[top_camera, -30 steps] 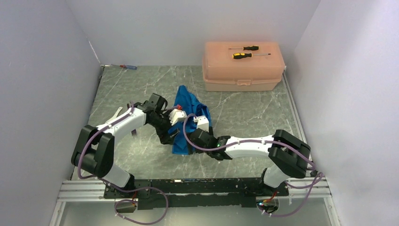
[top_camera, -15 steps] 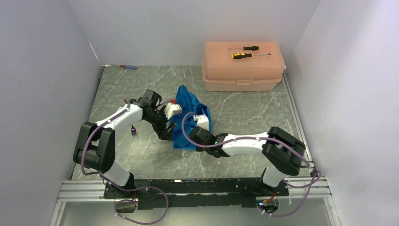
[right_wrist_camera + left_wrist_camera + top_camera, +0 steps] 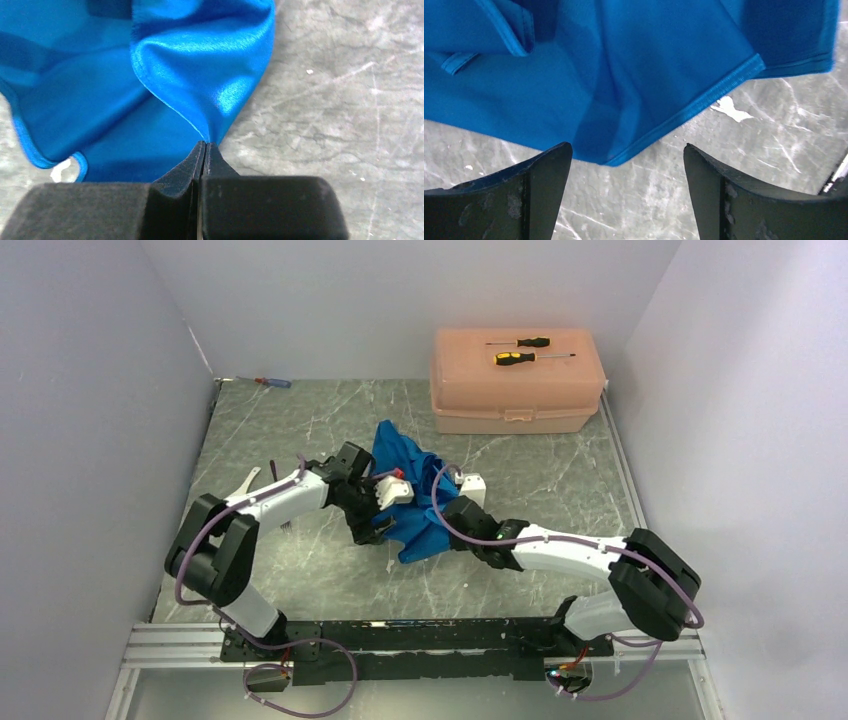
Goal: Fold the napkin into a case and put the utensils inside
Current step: Pick up the crumpled napkin from the center of the board.
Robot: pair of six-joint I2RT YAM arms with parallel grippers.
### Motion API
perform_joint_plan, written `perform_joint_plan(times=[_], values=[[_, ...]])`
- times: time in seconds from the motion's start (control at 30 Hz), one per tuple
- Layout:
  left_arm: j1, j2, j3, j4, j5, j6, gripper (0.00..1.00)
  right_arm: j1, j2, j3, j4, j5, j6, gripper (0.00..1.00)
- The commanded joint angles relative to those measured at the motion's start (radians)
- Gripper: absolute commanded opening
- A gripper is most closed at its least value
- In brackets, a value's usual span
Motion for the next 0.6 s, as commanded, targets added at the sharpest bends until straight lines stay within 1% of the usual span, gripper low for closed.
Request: perform_joint_plan(times=[0.0,0.13,0.17,0.3,0.43,0.47,0.5,0.53,0.57], values=[[-0.045,0.050,-0.002,0.070,-0.064,0.053,0.86,-0.023,-0.052,-0.031,-0.047,0.021,0.003,0.00],[-0.072,0.070,-0.042,0.156,-0.106,0.035,0.81,-0.063,-0.094,-0.035,-0.082,0.039,0.008,0.00],[-0.074,0.076,-0.048,0.181,-0.122,0.022,0.77,-0.076,-0.104,-0.035,-0.088,0.039,0.005,0.00],[-0.075,0.088,-0.048,0.283,-0.205,-0.028,0.55,-0.121,-0.130,-0.037,-0.098,0.024,-0.018,0.00],[-0.075,0.088,-0.037,0.295,-0.212,-0.043,0.40,-0.167,-0.151,-0.026,-0.115,0.018,-0.035,0.00],[-0.075,0.091,-0.033,0.289,-0.215,-0.041,0.33,-0.180,-0.157,-0.021,-0.125,0.021,-0.041,0.00],[-0.075,0.094,-0.028,0.284,-0.225,-0.040,0.23,-0.202,-0.164,-0.013,-0.137,0.025,-0.048,0.00],[-0.074,0.099,-0.023,0.282,-0.245,-0.036,0.08,-0.221,-0.167,-0.004,-0.150,0.029,-0.053,0.00],[-0.070,0.105,-0.014,0.280,-0.261,-0.033,0.03,-0.241,-0.171,0.005,-0.160,0.028,-0.057,0.00]])
